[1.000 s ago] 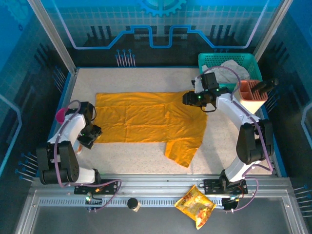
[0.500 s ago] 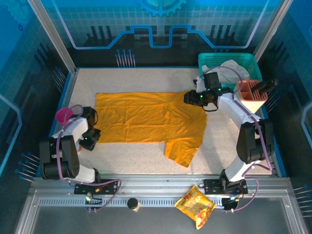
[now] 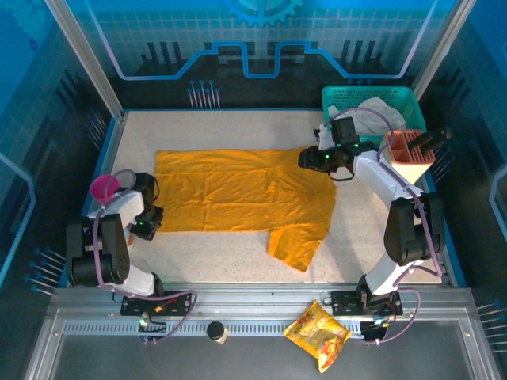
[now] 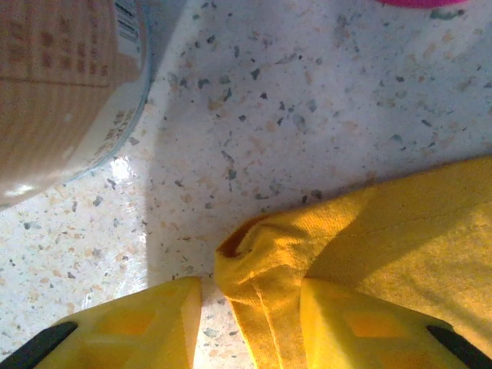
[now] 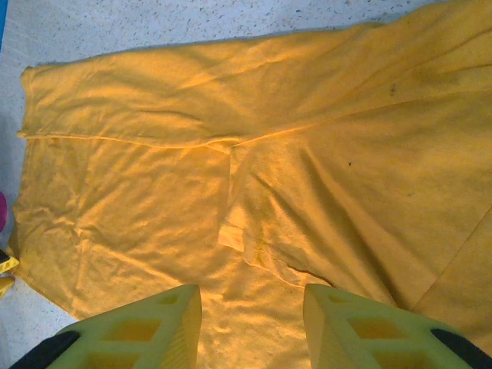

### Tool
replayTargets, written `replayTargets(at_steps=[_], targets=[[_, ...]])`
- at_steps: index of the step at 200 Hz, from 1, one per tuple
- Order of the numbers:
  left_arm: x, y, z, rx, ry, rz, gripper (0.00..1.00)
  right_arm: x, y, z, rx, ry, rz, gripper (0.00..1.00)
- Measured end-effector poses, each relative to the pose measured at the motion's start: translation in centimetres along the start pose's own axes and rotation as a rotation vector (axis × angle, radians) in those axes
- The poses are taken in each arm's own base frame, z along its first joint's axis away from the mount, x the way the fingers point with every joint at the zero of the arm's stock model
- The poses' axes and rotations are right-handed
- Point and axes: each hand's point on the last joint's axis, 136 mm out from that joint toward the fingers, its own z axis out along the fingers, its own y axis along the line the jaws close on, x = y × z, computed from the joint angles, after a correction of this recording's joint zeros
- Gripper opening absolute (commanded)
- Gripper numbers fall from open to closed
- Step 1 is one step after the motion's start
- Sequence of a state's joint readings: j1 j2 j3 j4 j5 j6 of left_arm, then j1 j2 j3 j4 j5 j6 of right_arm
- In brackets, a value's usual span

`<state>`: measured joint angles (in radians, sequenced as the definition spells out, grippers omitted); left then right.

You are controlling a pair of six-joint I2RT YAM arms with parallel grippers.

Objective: Fold and stack the t-shirts

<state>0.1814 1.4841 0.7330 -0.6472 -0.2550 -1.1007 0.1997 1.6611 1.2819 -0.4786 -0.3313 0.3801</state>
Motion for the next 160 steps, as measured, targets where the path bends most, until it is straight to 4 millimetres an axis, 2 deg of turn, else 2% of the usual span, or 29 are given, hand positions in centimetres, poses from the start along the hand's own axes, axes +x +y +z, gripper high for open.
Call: replayTargets(at_steps=[50, 78, 111, 131, 145, 160], targets=[[0.0, 0.5, 0.2, -0.03, -0.002, 0.013, 0.11, 0.1, 0.0, 0.0, 0.003, 0.004, 0.001, 0.41], [-0.1, 0.6, 0.1, -0.031, -0.002, 0.013, 0.0, 0.4, -0.1, -0.2, 0.006, 0.013, 0.003, 0.41], [0.0, 0.6, 0.0, -0.016, -0.001, 0.01, 0.0, 0.6, 0.1, -0.9, 0.007, 0.017, 0.003, 0.43], [0.1, 0.5, 0.0, -0.004, 0.002, 0.011, 0.0, 1.1, 0.4, -1.7, 0.011, 0.024, -0.001, 0.49], [0.2, 0.4, -0.1, 0.007, 0.007, 0.018, 0.0, 2.1, 0.8, -2.6, 0.023, 0.035, -0.028, 0.51], [0.3, 0.2, -0.2, 0.021, 0.017, 0.021, 0.0, 4.1, 2.1, -3.6, 0.049, 0.053, -0.11, 0.51]])
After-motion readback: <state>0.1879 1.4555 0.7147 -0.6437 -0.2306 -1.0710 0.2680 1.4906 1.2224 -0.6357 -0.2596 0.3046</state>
